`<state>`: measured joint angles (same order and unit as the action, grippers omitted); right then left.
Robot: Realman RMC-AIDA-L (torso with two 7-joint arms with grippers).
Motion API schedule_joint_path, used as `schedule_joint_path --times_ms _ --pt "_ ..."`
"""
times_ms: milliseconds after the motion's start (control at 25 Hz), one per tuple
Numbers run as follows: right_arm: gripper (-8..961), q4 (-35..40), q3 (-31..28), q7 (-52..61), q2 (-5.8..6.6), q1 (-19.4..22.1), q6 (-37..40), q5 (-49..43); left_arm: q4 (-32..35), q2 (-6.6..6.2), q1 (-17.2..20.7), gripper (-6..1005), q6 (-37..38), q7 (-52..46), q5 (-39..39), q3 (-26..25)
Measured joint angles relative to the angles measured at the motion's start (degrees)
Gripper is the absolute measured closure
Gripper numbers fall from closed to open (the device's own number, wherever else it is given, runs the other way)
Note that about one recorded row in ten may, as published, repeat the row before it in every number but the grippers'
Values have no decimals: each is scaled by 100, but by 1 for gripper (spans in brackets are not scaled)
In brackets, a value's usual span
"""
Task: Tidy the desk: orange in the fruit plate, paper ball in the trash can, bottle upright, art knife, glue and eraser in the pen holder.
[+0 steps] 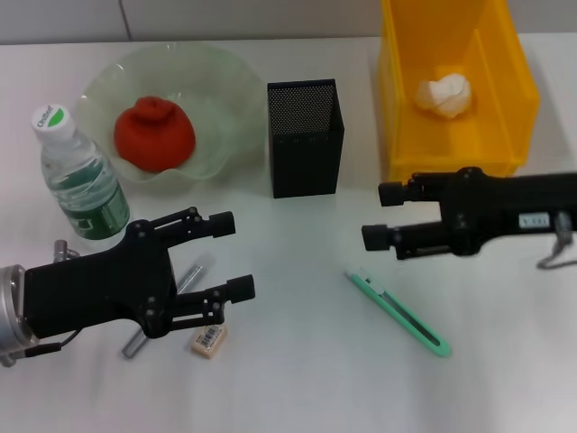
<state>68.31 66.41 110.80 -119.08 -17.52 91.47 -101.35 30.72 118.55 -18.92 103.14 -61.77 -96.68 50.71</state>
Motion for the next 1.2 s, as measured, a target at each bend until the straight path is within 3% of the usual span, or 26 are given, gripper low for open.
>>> schedule_joint_path --times_ms 240,320,360,400,560,880,1200 --pt "129 1151 28 2519 24 -1007 573 -2018 -14 -5 7 207 -108 5 0 1" --pt "129 1408 132 3142 16 -1414 885 -2740 -14 -5 7 207 -108 5 0 1" --pt "129 1543 401 3701 4 -1824 1209 -3321 -14 -6 8 207 -131 5 -2 0" --pt "129 1543 401 3701 4 -1824 1209 -3321 -14 -7 9 207 -182 7 -3 0" --pt "129 1311 1057 4659 -5 -2522 1404 -4152 -14 -5 2 207 -209 7 -6 0" --pt "128 209 1599 4934 -45 -3136 1229 -4492 -14 1 -11 207 -248 7 -9 0" --pt "128 -419 2093 4995 -55 -3204 508 -4493 -20 2 -28 207 -317 7 -9 0"
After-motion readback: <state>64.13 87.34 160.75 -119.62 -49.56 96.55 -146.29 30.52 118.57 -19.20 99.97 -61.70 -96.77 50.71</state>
